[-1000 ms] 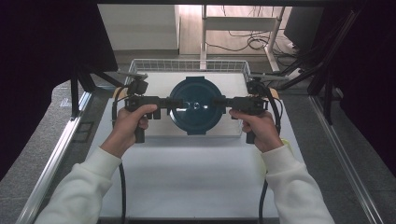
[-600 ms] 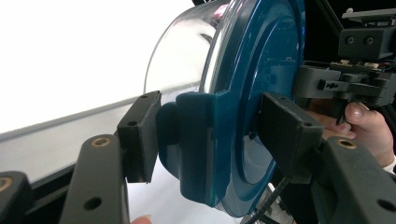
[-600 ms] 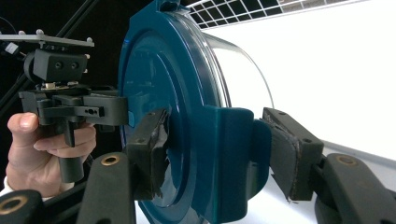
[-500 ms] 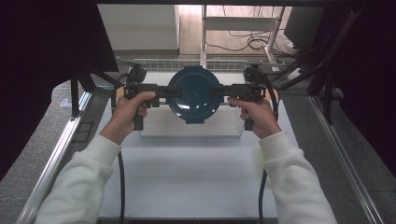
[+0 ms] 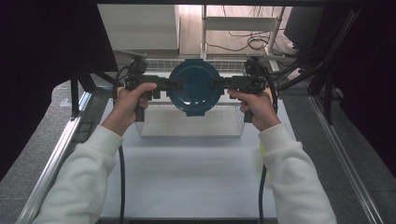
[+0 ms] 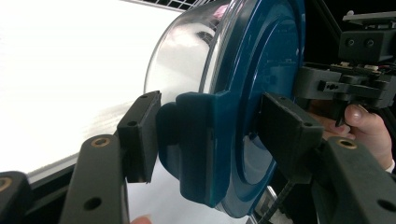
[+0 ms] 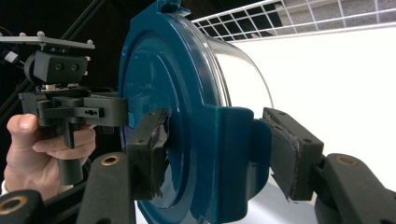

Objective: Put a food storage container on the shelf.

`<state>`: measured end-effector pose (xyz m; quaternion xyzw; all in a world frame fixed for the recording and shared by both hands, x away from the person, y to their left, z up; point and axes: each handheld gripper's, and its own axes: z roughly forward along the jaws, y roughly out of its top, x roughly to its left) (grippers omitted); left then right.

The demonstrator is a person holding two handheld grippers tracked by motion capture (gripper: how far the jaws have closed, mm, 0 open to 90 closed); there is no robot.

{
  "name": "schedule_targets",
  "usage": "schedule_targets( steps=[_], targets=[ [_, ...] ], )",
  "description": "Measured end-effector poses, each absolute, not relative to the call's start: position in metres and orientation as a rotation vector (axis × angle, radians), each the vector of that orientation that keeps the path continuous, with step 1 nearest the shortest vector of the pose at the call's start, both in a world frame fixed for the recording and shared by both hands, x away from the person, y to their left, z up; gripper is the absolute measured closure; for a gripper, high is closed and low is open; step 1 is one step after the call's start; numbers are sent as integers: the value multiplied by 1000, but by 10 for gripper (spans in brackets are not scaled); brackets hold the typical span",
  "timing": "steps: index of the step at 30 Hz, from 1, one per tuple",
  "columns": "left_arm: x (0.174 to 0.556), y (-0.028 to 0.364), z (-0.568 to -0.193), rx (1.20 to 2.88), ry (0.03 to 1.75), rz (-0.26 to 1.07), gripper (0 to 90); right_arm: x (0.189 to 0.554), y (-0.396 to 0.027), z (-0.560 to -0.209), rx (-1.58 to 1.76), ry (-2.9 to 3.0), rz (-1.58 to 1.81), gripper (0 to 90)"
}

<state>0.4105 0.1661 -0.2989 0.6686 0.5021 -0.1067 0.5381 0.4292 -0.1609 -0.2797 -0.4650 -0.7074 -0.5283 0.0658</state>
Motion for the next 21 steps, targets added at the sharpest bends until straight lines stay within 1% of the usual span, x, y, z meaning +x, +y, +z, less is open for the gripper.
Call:
schedule_targets(
  steps=[10, 21],
  targets=[
    [426, 168, -296, 1597, 1195, -270, 405, 440, -160, -275, -1421, -2133, -1583, 424],
    [449, 171, -294, 1603, 1212, -270, 402, 463, -156, -275, -1446, -2107, -1576, 420]
  ],
)
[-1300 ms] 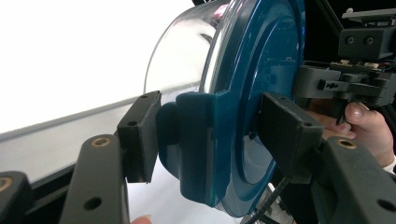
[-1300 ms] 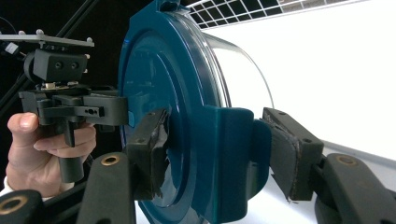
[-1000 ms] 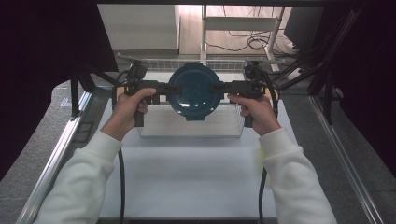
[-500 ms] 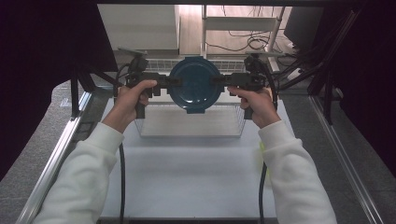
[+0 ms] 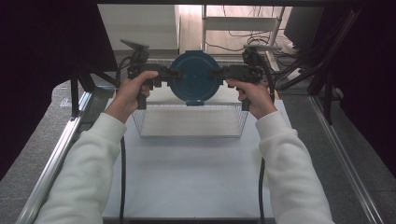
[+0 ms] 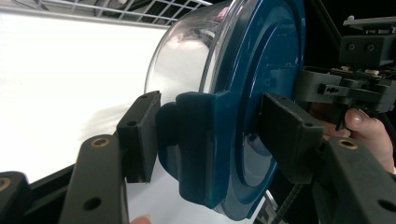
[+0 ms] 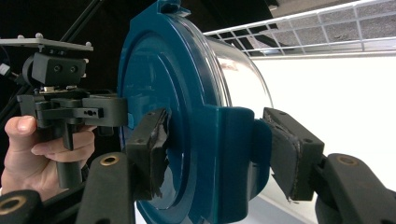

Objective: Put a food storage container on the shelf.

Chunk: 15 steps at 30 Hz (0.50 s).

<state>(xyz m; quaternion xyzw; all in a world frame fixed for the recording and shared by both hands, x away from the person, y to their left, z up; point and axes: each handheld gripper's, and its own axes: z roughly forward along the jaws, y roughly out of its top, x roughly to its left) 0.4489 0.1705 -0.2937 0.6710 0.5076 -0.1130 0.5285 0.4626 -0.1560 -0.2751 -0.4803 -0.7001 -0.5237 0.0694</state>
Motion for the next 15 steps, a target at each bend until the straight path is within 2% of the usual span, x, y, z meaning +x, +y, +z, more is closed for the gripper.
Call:
schedule_targets(
  steps=[7, 15],
  targets=[
    [467, 172, -312, 1594, 1250, -307, 402, 480, -153, -290, -1483, -2082, -1534, 415],
    [478, 175, -321, 1509, 1292, -330, 398, 491, -152, -303, -1499, -2020, -1536, 410]
  ],
)
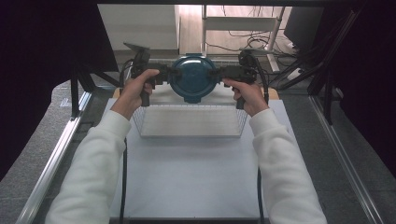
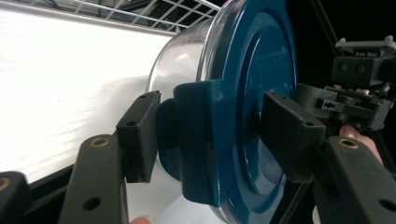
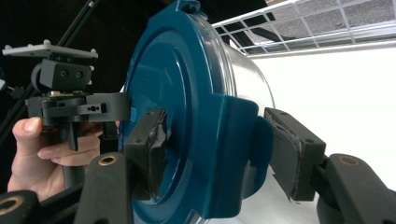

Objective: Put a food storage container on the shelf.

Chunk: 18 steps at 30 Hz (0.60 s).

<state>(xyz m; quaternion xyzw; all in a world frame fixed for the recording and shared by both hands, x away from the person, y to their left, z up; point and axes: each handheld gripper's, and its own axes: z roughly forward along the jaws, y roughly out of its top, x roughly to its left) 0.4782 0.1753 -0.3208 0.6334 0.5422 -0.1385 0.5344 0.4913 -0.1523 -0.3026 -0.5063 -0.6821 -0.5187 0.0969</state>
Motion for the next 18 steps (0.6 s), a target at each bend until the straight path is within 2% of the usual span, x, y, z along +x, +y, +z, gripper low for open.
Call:
schedule_targets(
  steps=[10, 18],
  targets=[
    [491, 170, -338, 1405, 1347, -330, 386, 505, -151, -316, -1585, -1935, -1477, 341],
    [492, 170, -342, 1397, 1314, -313, 376, 506, -152, -321, -1588, -1907, -1493, 328]
  ],
)
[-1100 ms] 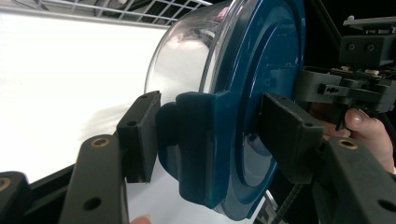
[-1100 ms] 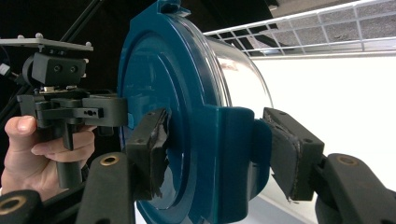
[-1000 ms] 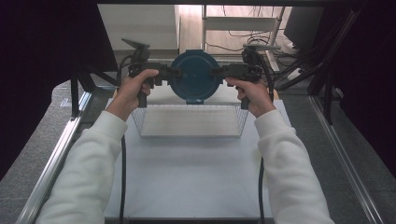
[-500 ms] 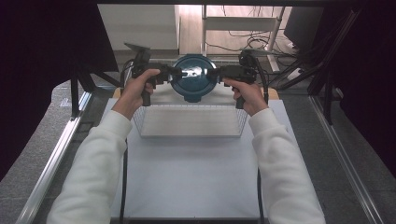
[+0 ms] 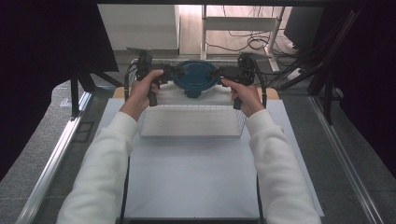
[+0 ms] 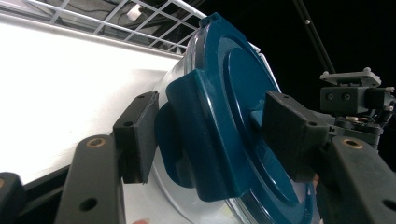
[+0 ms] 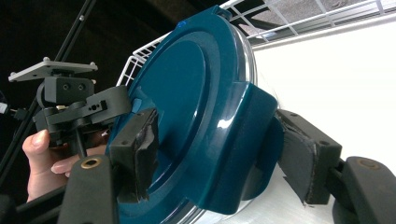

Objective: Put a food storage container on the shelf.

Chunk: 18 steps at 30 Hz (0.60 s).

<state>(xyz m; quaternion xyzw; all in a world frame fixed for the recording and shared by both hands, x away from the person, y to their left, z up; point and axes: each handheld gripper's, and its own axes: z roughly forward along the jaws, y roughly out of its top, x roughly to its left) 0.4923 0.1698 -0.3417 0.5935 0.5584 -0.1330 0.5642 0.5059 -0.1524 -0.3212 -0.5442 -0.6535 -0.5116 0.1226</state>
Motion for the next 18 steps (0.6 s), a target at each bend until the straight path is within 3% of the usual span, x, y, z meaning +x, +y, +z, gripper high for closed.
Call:
schedule_targets(
  steps=[5, 6, 8, 10, 16, 18],
  targets=[
    [491, 167, -343, 1401, 1309, -270, 313, 504, -147, -320, -1599, -1935, -1505, 274],
    [488, 167, -343, 1380, 1297, -227, 253, 503, -145, -320, -1602, -1954, -1513, 168],
    [487, 168, -342, 1368, 1294, -206, 217, 502, -144, -319, -1606, -1969, -1516, 141],
    [480, 174, -338, 1356, 1292, -120, 139, 493, -143, -312, -1669, -2077, -1528, 50],
    [449, 177, -329, 1465, 1196, 28, 123, 466, -149, -300, -1655, -2167, -1642, 35],
    [433, 179, -329, 1477, 1162, 15, 123, 454, -149, -298, -1636, -2219, -1654, 35]
  ],
)
